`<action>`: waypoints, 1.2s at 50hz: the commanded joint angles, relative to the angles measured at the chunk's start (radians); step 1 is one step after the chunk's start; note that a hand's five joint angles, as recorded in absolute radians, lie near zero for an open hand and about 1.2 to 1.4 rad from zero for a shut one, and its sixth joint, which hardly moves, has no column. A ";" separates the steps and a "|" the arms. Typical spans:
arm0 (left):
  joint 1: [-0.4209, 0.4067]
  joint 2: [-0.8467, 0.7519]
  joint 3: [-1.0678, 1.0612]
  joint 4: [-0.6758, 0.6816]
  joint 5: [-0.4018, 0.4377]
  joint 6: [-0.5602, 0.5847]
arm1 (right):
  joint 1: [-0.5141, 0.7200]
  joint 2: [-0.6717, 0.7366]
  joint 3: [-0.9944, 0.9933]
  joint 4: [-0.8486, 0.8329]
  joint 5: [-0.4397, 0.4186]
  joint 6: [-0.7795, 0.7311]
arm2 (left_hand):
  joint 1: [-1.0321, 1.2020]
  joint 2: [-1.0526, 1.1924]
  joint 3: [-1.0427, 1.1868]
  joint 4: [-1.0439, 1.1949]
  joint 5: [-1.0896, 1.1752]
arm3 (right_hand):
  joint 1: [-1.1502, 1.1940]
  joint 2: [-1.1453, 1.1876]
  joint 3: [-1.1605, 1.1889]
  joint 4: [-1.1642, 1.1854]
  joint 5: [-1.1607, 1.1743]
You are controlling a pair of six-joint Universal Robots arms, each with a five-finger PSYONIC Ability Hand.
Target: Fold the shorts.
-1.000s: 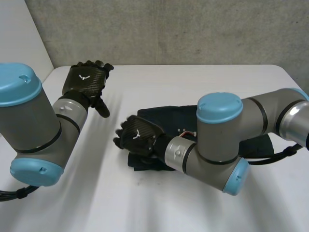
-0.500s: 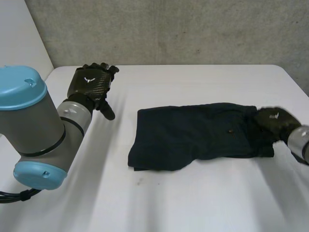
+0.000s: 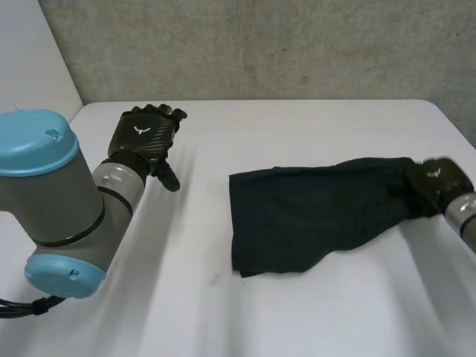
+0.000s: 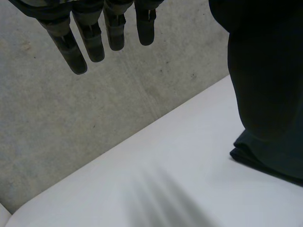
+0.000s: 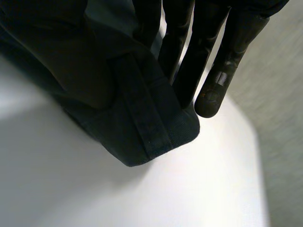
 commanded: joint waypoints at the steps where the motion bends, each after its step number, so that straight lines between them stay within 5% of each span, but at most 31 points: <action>1: 0.002 0.015 -0.003 -0.002 -0.001 0.000 | 0.209 -0.071 -0.111 0.024 0.010 -0.203 | -0.016 -0.030 -0.040 -0.030 -0.047 | 0.568 0.240 0.227 0.205 0.287; 6: 0.002 0.021 -0.009 -0.002 -0.001 0.000 | 0.402 -0.066 -0.148 0.030 -0.013 -0.396 | -0.016 -0.030 -0.040 -0.030 -0.047 | 0.568 0.240 0.227 0.205 0.287; 11: 0.004 0.023 -0.016 -0.002 -0.001 0.000 | 0.614 -0.005 -0.099 0.065 -0.124 -0.597 | -0.016 -0.030 -0.040 -0.030 -0.047 | 0.568 0.240 0.227 0.205 0.287; 15: 0.002 0.023 -0.016 0.000 -0.001 0.000 | 0.645 0.037 -0.047 0.108 -0.164 -0.628 | -0.016 -0.030 -0.040 -0.030 -0.047 | 0.549 0.221 0.208 0.186 0.267; 19: 0.001 0.021 -0.009 0.000 -0.001 0.000 | 0.641 0.021 -0.016 0.115 -0.185 -0.595 | -0.016 -0.030 -0.040 -0.030 -0.047 | -0.464 -0.792 -0.805 -0.828 -0.746; 20: -0.001 0.020 0.000 0.000 -0.001 0.000 | 0.641 0.014 -0.013 0.111 -0.188 -0.575 | -0.016 -0.030 -0.040 -0.030 -0.047 | -0.490 -0.818 -0.831 -0.853 -0.772; 26: -0.010 0.008 0.068 0.000 -0.004 0.000 | 0.549 -0.121 -0.022 0.092 -0.242 -0.184 | -0.016 -0.030 -0.040 -0.030 -0.047 | -0.653 -0.982 -0.995 -1.017 -0.935; 31: -0.061 -0.052 0.155 -0.002 -0.007 0.002 | 0.467 -0.216 -0.090 0.070 -0.231 0.380 | -0.016 -0.030 -0.040 -0.030 -0.047 | -0.653 -0.982 -0.995 -1.017 -0.935; 37: -0.167 -0.184 0.301 -0.011 -0.010 -0.002 | 0.368 -0.209 -0.186 0.156 -0.219 0.666 | -0.013 -0.026 -0.036 -0.026 -0.043 | -0.653 -0.982 -0.995 -1.017 -0.935; 47: -0.269 -0.501 0.630 -0.182 -0.038 -0.021 | 0.332 0.110 -0.508 0.461 -0.061 0.570 | 0.005 -0.008 -0.019 -0.009 -0.026 | -0.653 -0.982 -0.995 -1.017 -0.935; 53: -0.272 -0.633 0.781 -0.357 -0.158 -0.032 | 0.331 0.247 -0.593 0.512 -0.073 0.447 | 0.008 -0.005 -0.016 -0.006 -0.023 | -0.653 -0.982 -0.995 -1.017 -0.935; 60: -0.263 -0.695 0.783 -0.463 -0.168 -0.031 | 0.332 0.339 -0.611 0.515 -0.055 0.297 | 0.011 -0.002 -0.013 -0.003 -0.020 | -0.653 -0.982 -0.995 -1.017 -0.935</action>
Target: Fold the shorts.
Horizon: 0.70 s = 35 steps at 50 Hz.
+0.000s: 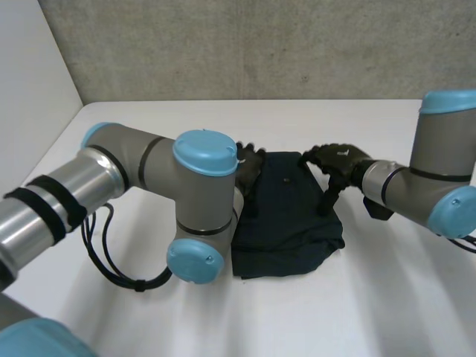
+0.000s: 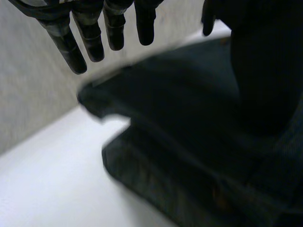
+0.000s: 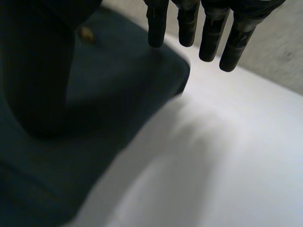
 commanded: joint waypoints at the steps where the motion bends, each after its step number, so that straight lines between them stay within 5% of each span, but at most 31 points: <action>1: 0.012 -0.063 0.009 -0.120 -0.025 -0.001 | 0.002 0.081 -0.012 -0.003 0.010 -0.153 | 0.011 -0.002 -0.013 -0.003 -0.020 | -0.034 -0.052 -0.041 -0.066 -0.074; 10: 0.004 -0.001 0.001 -0.181 -0.021 -0.007 | 0.042 -0.012 0.010 -0.012 -0.001 -0.222 | 0.008 -0.005 -0.016 -0.006 -0.023 | -0.034 -0.052 -0.041 -0.066 -0.074; 16: 0.016 0.286 -0.052 -0.172 0.004 -0.007 | 0.065 -0.202 0.056 -0.125 0.027 -0.142 | -0.012 -0.026 -0.036 -0.026 -0.043 | -0.034 -0.052 -0.041 -0.066 -0.074; 21: 0.088 0.495 -0.106 -0.178 0.028 -0.008 | 0.054 -0.395 0.080 -0.251 0.232 0.103 | -0.015 -0.029 -0.039 -0.029 -0.046 | -0.034 -0.052 -0.041 -0.066 -0.074; 25: 0.211 0.670 -0.193 -0.192 0.079 -0.027 | 0.043 -0.538 0.076 -0.144 0.422 0.171 | -0.016 -0.030 -0.040 -0.030 -0.047 | -0.034 -0.052 -0.041 -0.066 -0.074; 30: 0.340 0.815 -0.317 -0.271 0.203 -0.041 | 0.043 -0.552 0.088 0.003 0.450 0.097 | -0.015 -0.029 -0.039 -0.029 -0.046 | -0.034 -0.052 -0.041 -0.066 -0.074; 35: 0.380 0.865 -0.384 -0.288 0.214 -0.087 | 0.039 -0.557 0.109 0.014 0.449 0.074 | -0.001 -0.014 -0.025 -0.015 -0.032 | -0.034 -0.052 -0.041 -0.066 -0.074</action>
